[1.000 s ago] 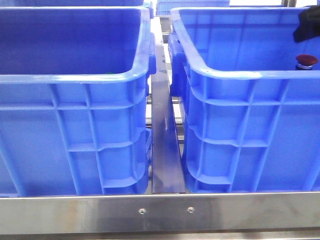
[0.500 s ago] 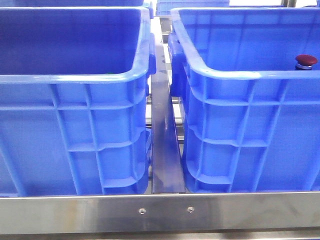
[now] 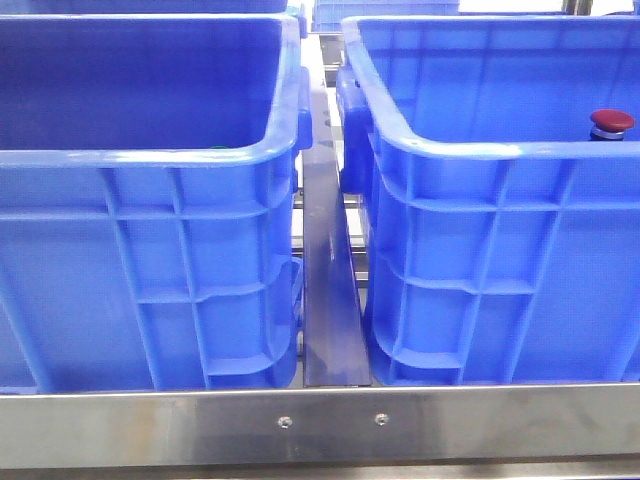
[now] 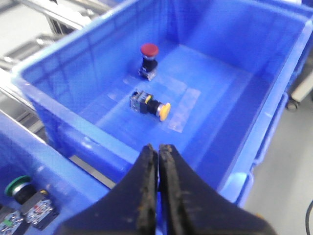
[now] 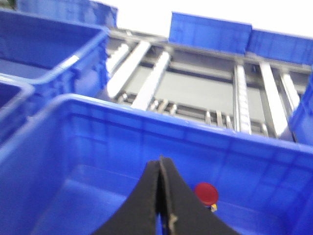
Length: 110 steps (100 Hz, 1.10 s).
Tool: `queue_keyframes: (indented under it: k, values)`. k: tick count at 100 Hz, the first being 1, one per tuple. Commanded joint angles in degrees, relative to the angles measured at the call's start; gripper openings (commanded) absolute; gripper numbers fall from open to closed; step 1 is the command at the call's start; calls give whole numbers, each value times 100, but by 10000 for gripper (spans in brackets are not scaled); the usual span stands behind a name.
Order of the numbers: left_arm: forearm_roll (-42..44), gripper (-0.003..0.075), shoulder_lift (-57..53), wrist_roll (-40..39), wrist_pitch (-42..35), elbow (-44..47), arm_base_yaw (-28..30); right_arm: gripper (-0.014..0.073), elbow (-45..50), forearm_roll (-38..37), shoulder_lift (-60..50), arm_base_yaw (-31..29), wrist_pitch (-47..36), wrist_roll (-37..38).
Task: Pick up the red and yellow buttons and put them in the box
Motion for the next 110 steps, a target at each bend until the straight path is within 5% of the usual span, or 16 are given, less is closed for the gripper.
queue_keyframes:
  k: [1,42,110]
  values:
    - [-55,-19,-471,-48,-707,210,-38,-69,144,198,-533,-34,89,6]
    - [-147,-19,-2508,-48,-1260,1838,-38,-69,1461,199,-2753,-34,84,6]
    - [-109,-19,-2975,-48,-1341,2031,-38,-69,1540,204,-2884,-34,97,6]
